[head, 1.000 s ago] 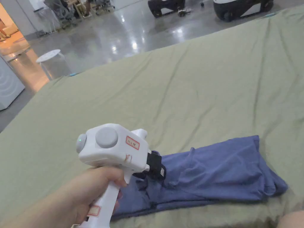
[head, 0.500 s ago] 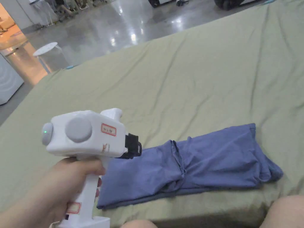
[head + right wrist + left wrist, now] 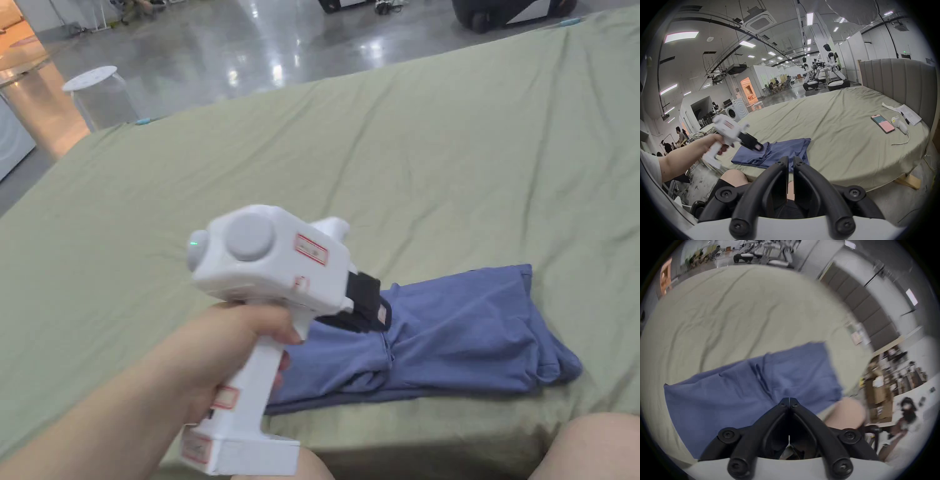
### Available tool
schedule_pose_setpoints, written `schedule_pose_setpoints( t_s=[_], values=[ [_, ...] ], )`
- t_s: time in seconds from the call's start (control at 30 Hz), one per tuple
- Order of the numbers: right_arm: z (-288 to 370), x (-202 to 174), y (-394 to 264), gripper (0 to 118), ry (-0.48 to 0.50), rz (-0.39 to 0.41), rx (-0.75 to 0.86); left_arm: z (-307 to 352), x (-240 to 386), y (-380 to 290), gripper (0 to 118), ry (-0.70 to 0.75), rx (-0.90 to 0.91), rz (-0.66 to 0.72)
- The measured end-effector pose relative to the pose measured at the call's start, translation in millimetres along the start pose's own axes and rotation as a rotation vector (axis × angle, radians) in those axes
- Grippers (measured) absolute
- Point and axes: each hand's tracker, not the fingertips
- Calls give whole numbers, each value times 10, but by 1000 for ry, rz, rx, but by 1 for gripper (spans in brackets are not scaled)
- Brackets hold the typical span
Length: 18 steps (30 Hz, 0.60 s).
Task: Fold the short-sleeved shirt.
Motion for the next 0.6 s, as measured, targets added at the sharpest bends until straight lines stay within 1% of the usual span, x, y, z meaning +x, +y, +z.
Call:
schedule_pose_setpoints(
  t_s=[0.03,0.07,0.13,0.23,0.27,0.3,0.33,0.37,0.4,0.43,0.47,0.5,0.57,0.6],
  values=[
    [-28,-13,12,8,-3,2,-5,310,-24,-45,0,-4,124,-54],
    [-50,-28,21,8,-4,3,-7,523,-82,-115,0,14,188,-69],
    [-97,-77,46,8,6,11,-15,874,-354,-273,0,-33,215,-41],
    [-199,-197,65,8,15,30,-26,1235,-940,-654,0,-12,261,56],
    [-249,-242,71,8,16,36,-35,1317,-1200,-772,0,-33,281,99],
    [-302,-288,77,8,16,43,-44,1354,-1459,-871,0,-65,304,182],
    [-347,-328,83,8,18,49,-54,1382,-1689,-958,6,-104,334,282],
    [-399,-375,91,8,20,55,-66,1406,-1965,-1070,25,-176,386,411],
    [-452,-431,103,8,22,63,-82,1396,-2190,-1146,54,-230,426,518],
    [-492,-482,114,8,25,72,-92,1374,-2323,-1188,92,-233,447,574],
    [-536,-539,127,8,30,86,-105,1340,-2453,-1224,108,-227,454,568],
    [-571,-552,115,8,33,103,-118,1275,-2542,-1228,114,-240,440,541],
    [-671,-634,138,8,32,133,-143,1102,-2645,-1184,115,-389,381,517],
    [-725,-653,140,8,29,145,-154,982,-2662,-1162,115,-462,340,543]
  ],
)
